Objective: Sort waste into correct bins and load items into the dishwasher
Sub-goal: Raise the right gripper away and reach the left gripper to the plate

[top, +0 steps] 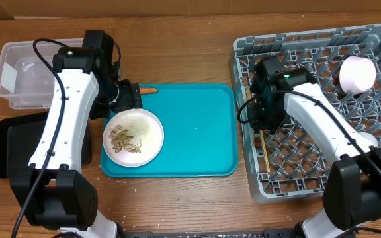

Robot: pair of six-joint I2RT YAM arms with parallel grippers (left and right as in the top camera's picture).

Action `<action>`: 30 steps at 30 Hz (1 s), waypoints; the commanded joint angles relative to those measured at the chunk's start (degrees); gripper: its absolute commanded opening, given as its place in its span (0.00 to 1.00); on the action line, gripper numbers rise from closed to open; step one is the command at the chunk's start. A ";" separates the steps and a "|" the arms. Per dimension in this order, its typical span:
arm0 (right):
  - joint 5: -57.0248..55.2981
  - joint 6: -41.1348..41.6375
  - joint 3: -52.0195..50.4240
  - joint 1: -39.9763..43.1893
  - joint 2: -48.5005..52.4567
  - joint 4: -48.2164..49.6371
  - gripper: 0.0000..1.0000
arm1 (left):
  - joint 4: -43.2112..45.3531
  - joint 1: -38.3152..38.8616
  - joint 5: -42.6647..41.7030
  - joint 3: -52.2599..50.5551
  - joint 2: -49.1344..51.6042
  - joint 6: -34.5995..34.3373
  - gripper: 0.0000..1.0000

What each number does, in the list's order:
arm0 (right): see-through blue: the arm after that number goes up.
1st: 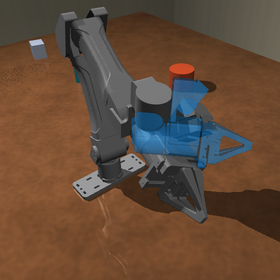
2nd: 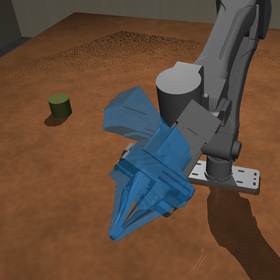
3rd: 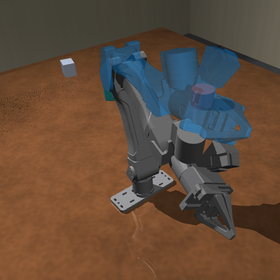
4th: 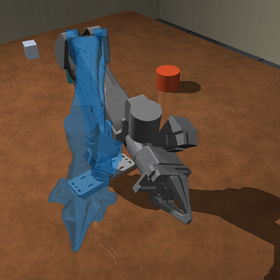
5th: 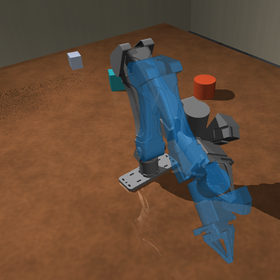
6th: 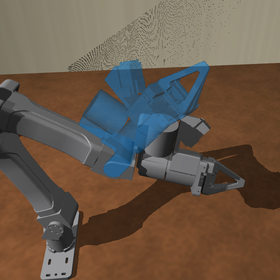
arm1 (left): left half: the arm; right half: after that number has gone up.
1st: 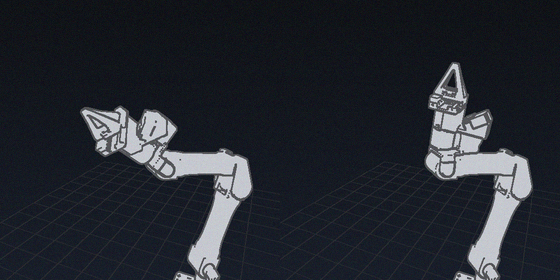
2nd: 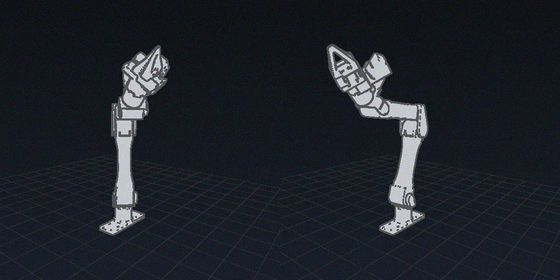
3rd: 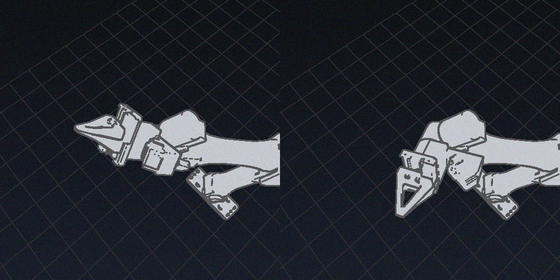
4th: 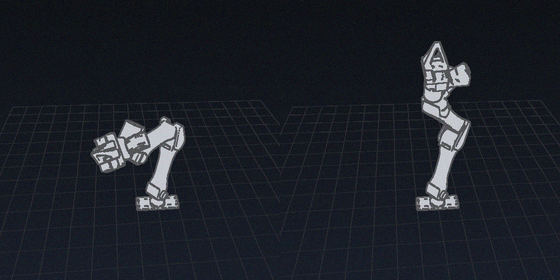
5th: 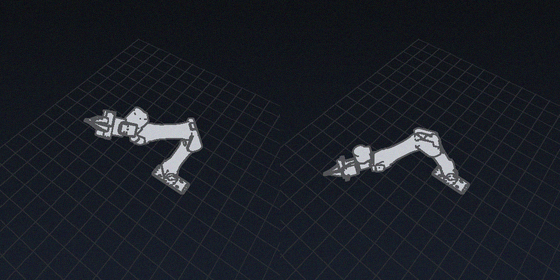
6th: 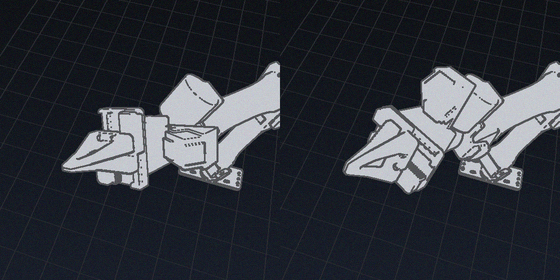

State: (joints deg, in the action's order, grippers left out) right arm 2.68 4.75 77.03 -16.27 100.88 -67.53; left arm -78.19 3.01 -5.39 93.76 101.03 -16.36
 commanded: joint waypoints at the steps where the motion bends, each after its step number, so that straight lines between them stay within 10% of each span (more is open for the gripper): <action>1: 0.44 -0.09 4.26 -0.20 -1.99 -1.40 0.37 | 0.09 0.42 -0.63 0.85 -1.40 -0.57 0.88; 7: 0.39 1.44 16.24 0.48 -9.18 -4.96 0.38 | 0.02 0.46 -0.87 0.85 -1.40 -0.57 0.88; 19: 5.20 -1.01 17.97 13.09 -18.27 -13.25 1.00 | 2.19 10.19 -3.02 0.70 -1.01 -2.14 0.89; 30: 5.57 -1.97 12.96 13.77 -17.94 -12.17 1.00 | 5.29 21.24 1.31 -5.79 3.80 -10.71 0.90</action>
State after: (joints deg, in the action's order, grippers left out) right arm 7.46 3.53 90.37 -2.72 82.89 -80.31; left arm -73.87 22.46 -5.39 90.78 101.91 -23.75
